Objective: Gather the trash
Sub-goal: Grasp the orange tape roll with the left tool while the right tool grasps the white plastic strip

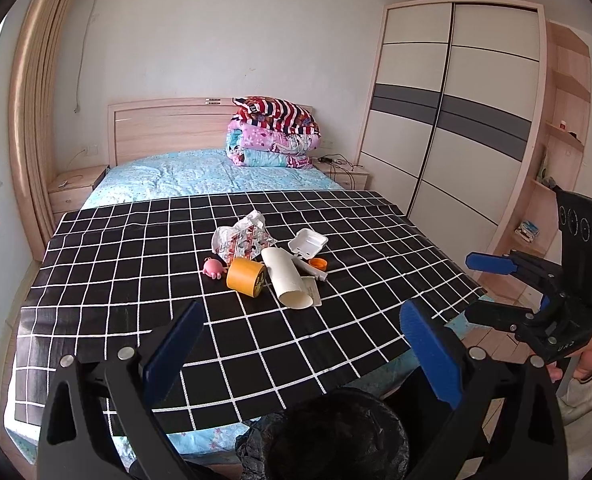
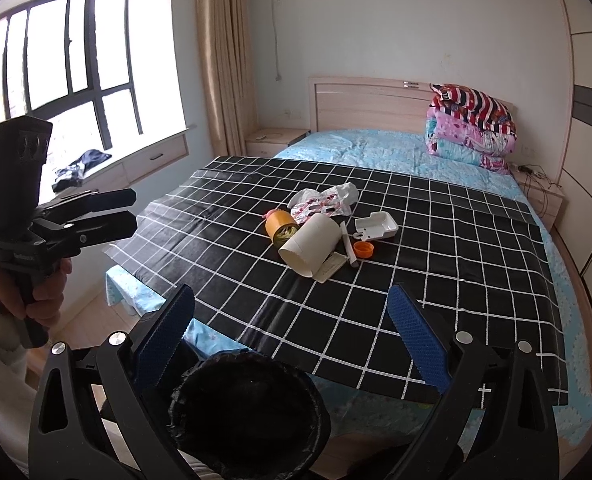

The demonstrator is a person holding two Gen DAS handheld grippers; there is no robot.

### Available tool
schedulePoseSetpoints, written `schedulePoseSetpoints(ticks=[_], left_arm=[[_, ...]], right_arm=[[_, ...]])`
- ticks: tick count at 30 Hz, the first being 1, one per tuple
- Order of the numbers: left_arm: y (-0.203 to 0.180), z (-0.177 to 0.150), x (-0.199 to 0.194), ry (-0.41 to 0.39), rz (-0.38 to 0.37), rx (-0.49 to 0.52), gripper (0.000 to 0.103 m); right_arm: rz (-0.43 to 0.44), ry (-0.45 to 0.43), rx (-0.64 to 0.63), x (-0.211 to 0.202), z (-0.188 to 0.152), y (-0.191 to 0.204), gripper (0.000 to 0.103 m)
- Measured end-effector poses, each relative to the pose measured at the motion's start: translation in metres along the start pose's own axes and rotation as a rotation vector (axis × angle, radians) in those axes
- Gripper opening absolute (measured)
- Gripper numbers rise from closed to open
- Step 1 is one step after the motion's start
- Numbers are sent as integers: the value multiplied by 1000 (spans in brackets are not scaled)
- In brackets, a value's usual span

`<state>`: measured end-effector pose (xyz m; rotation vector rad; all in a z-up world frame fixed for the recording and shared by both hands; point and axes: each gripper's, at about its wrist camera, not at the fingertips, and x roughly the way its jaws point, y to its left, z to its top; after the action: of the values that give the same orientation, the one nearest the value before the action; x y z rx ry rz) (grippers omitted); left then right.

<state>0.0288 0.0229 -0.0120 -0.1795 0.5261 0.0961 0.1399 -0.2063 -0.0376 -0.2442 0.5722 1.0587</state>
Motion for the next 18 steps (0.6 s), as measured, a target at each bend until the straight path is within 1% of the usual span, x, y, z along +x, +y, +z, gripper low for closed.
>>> schedulePoseSetpoints(ticks=[5,9,12,15,18], left_arm=[[10,6,20,30,4,6,95],[19,12,39,48,9,9,95],[28,16,58,80,4,3,95],[38,17,80,112,8,-3,95],[45,17,100,142,10,-3,95]], right_arm=[[-10,23,-6,22,6,-9,94],[-15,44,-4,44,11,-19,89],[-21,61,-1,61,15,-27,86],[-26,87,6,82,17,-34,77],[-29,115,15,102,18,-42,72]])
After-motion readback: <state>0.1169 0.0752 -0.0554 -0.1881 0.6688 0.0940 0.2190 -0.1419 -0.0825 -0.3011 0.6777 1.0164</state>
